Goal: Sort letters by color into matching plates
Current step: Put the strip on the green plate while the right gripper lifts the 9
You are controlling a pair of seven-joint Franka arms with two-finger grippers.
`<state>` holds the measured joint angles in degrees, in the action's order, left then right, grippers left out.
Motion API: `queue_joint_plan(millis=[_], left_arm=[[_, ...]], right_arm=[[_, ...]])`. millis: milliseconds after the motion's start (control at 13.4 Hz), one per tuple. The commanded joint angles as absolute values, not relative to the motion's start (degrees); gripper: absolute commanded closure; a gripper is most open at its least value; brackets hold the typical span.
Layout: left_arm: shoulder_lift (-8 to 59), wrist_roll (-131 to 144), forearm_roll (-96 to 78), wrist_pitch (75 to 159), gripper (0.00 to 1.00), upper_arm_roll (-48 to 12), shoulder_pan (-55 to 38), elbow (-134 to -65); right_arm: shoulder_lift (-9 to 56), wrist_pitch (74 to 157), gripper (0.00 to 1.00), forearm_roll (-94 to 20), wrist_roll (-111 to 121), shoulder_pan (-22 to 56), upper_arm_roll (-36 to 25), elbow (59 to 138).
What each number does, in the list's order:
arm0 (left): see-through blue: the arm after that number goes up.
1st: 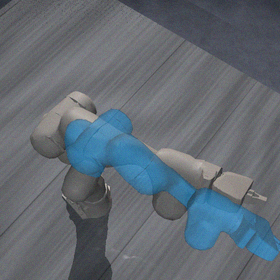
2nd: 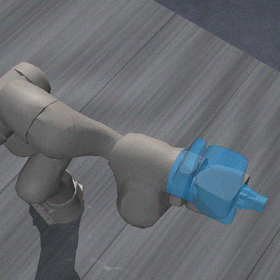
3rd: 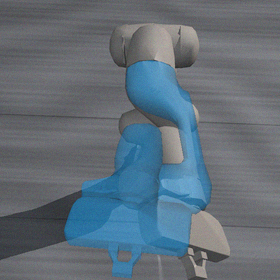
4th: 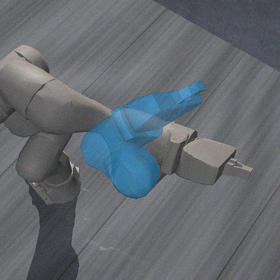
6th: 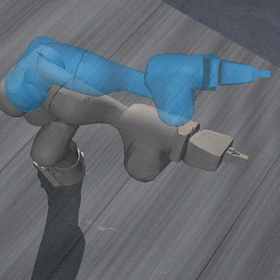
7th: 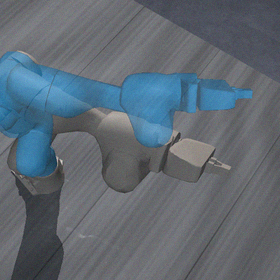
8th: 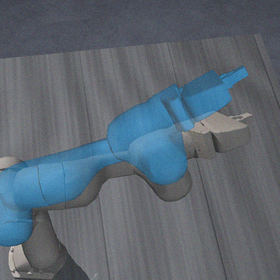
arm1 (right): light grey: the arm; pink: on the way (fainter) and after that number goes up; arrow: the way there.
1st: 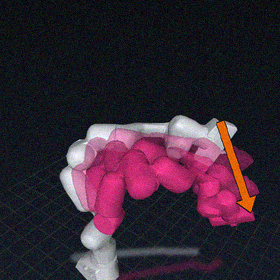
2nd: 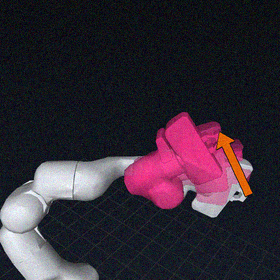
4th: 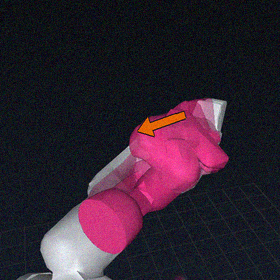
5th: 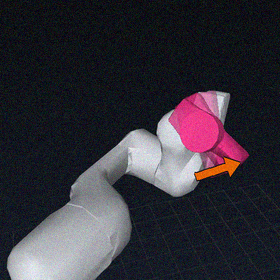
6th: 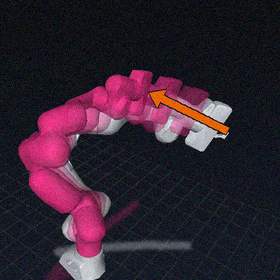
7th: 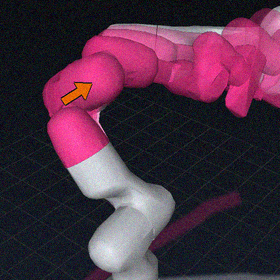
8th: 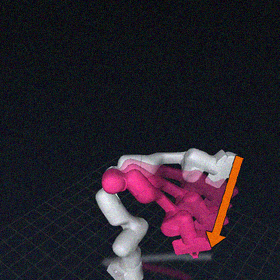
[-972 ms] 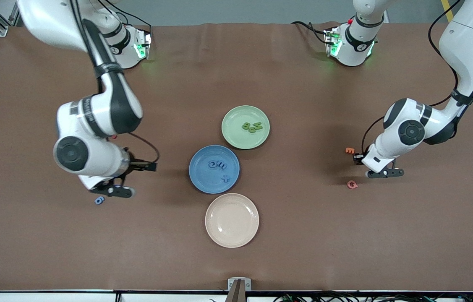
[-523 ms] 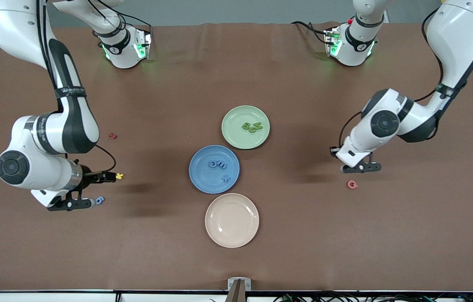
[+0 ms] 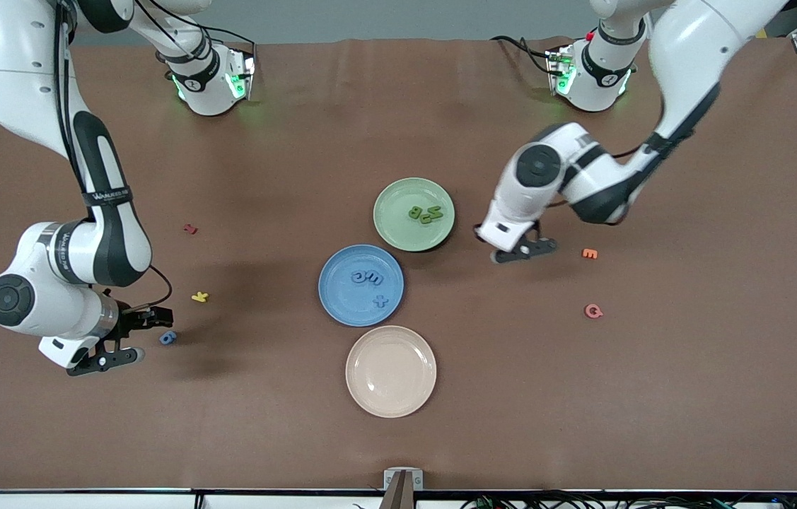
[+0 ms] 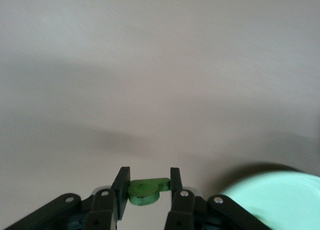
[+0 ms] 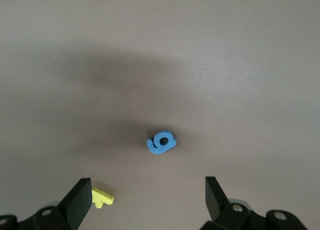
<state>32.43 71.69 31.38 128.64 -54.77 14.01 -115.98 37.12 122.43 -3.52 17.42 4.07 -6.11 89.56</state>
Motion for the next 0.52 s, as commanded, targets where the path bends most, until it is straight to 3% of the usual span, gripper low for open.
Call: queue_joint_plan(millis=[0,149,299,448], left_arm=[[37.08,78.02,31.46,127.70,0.98,-54.23,8.72,-111.89],[39.19,81.98,31.73,127.79,0.98,-51.61,3.37,-109.26],[39.46,83.23,31.47,127.88,0.96,-46.43,-2.69,-107.06],[40.77,83.67,30.85,127.88,0.83,-43.17,-6.31,-104.95]], right_arm=[[39.10,125.05,0.00,-2.72,19.76,3.25,-5.01,88.86],[40.69,126.91,0.00,-3.16,21.97,2.99,-5.01,88.86],[41.65,126.74,0.07,-2.90,22.24,2.81,-5.01,88.86],[42.45,127.00,0.16,-2.73,22.32,2.81,-5.01,88.86]])
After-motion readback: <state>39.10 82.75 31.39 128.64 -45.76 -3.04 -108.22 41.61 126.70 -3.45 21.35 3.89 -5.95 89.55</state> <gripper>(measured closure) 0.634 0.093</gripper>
